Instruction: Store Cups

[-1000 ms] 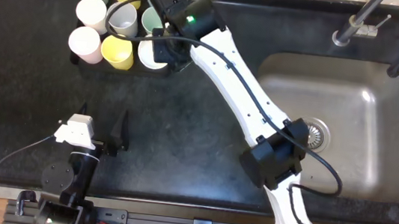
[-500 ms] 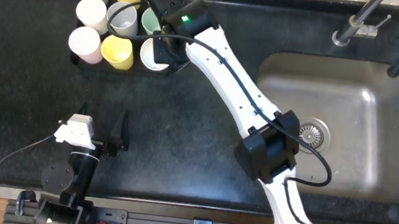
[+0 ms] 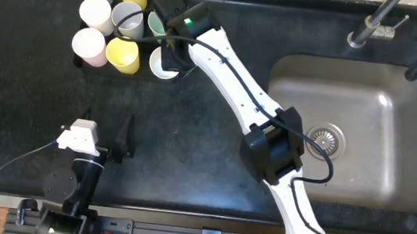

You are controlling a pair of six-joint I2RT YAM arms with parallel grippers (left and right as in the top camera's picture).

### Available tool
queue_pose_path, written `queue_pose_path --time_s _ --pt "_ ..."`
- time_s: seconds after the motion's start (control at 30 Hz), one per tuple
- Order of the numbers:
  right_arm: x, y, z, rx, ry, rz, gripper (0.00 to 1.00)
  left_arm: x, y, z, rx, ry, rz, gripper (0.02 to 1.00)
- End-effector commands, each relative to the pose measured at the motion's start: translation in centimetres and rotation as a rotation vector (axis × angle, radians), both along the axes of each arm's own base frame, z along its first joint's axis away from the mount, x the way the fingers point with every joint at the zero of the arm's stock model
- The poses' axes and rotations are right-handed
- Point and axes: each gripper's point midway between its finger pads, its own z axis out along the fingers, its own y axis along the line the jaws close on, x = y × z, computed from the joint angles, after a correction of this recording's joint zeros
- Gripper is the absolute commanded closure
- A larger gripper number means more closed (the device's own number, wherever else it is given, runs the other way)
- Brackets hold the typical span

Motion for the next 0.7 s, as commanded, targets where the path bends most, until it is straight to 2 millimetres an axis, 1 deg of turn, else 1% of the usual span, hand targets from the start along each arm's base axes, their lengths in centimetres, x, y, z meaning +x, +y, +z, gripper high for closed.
queue_pose_path --time_s 0.03,0.37,0.7 --pt "0.9 0.1 0.9 0.007 -0.041 -0.019 0.958 0.0 0.0 0.0 0.022 -0.006 -0.001 0.018" --pt "2.6 -0.7 1.2 -0.033 -0.120 -0.072 0.958 0.0 0.0 0.0 0.022 -0.006 -0.001 0.018" --pt "3.0 -0.5 1.3 -0.024 -0.139 -0.073 0.958 0.0 0.0 0.0 0.022 -0.006 -0.001 0.018"
